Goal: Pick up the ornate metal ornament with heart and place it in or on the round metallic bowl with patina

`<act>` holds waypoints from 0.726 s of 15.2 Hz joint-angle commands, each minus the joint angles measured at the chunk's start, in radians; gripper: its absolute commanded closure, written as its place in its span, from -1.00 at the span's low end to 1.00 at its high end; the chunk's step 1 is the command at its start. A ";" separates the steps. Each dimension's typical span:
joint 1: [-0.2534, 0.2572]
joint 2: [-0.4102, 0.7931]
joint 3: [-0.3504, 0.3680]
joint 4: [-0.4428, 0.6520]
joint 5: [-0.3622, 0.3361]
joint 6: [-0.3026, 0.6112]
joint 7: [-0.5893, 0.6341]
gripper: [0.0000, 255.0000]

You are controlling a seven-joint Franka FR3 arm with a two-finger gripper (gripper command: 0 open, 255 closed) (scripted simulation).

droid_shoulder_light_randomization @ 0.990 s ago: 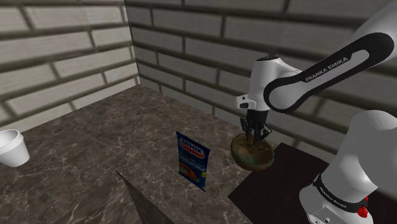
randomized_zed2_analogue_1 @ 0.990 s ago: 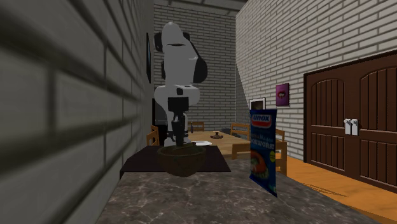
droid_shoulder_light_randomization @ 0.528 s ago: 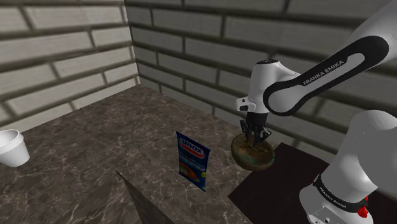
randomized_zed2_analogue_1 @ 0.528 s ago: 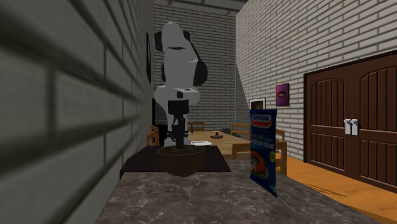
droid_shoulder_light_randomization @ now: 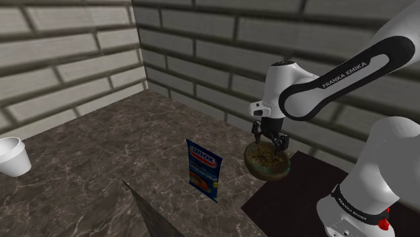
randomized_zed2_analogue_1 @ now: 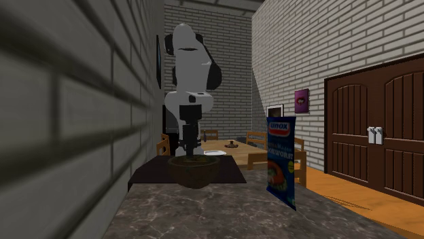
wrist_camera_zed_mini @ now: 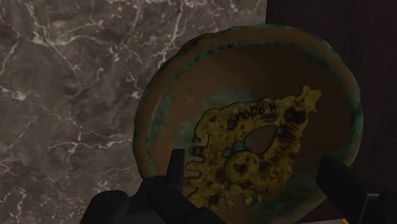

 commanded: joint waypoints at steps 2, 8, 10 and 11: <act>-0.008 -0.073 0.009 0.045 -0.006 -0.119 0.006 -1.00; -0.010 -0.093 0.012 0.061 -0.007 -0.155 0.007 -1.00; -0.010 -0.093 0.012 0.061 -0.007 -0.155 0.007 -1.00; -0.010 -0.093 0.012 0.061 -0.007 -0.154 0.007 -1.00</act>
